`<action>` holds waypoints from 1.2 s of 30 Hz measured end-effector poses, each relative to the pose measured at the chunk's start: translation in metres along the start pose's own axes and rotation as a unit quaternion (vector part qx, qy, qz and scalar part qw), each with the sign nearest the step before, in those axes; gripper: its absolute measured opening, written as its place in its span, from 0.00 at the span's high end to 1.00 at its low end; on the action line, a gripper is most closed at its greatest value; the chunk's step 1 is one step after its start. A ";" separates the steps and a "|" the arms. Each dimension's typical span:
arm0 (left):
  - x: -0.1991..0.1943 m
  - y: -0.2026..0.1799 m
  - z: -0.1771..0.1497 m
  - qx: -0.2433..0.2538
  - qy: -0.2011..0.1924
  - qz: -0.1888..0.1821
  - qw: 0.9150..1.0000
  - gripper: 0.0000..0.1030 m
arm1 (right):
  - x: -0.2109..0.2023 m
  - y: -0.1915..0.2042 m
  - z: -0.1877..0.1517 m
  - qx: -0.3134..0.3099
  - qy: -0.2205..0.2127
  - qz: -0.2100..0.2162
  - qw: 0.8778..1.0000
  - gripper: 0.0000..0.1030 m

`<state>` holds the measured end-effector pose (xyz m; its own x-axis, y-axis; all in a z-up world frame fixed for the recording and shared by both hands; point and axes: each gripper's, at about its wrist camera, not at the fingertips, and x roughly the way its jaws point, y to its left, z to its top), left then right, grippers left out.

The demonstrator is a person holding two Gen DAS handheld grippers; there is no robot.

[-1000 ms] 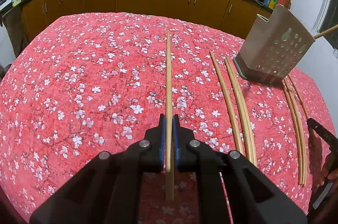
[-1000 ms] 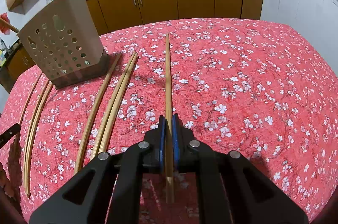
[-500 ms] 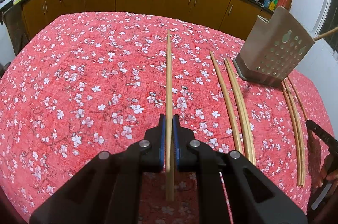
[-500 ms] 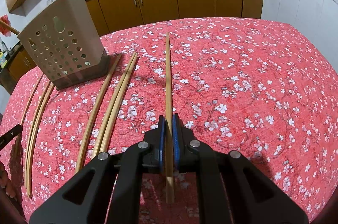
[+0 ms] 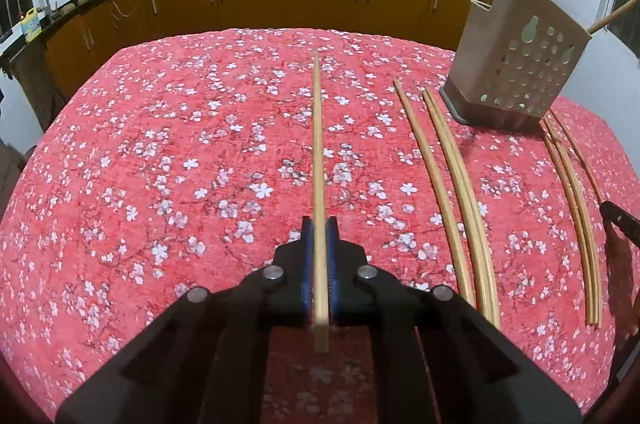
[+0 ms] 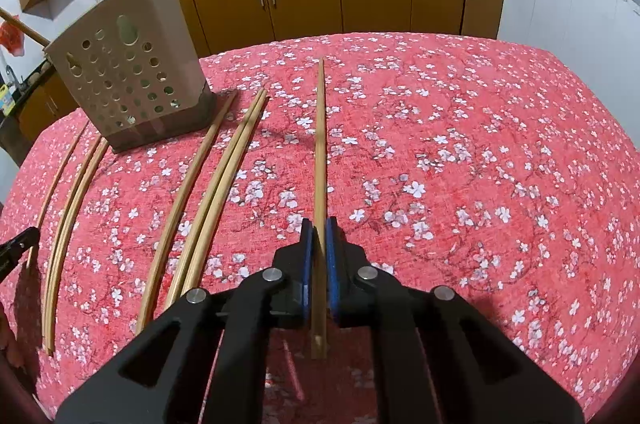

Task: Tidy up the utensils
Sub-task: 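Raise the left tool's chopstick into the beige holder and open, while the right tool does likewise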

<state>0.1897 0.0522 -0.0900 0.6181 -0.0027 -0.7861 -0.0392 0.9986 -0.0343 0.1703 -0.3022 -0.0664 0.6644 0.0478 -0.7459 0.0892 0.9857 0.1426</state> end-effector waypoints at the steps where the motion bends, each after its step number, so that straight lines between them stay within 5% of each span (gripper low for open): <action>1: -0.001 0.001 0.001 -0.001 0.003 -0.001 1.000 0.92 | -0.007 -0.001 0.002 0.000 -0.011 0.000 1.000 0.93; 16: -0.085 0.013 0.049 -0.030 -0.116 -0.043 0.992 0.92 | -0.104 0.000 0.049 0.002 -0.174 0.016 0.985 0.93; 23: -0.124 0.013 0.067 -0.043 -0.178 -0.068 0.981 0.92 | -0.112 0.000 0.054 0.008 -0.196 0.020 0.980 0.93; 32: -0.136 0.006 0.072 -0.035 -0.193 -0.075 0.978 0.93 | -0.119 0.000 0.056 0.009 -0.209 0.023 0.978 0.93; 36: -0.148 -0.001 0.074 -0.023 -0.197 -0.099 0.975 0.93 | -0.136 0.000 0.062 0.013 -0.219 0.058 0.974 0.93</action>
<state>0.1566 0.0555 0.0716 0.8709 -0.1653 -0.4628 0.0815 0.9773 -0.1958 0.1260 -0.3190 0.0750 0.9235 0.0802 -0.3751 0.0089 0.9732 0.2300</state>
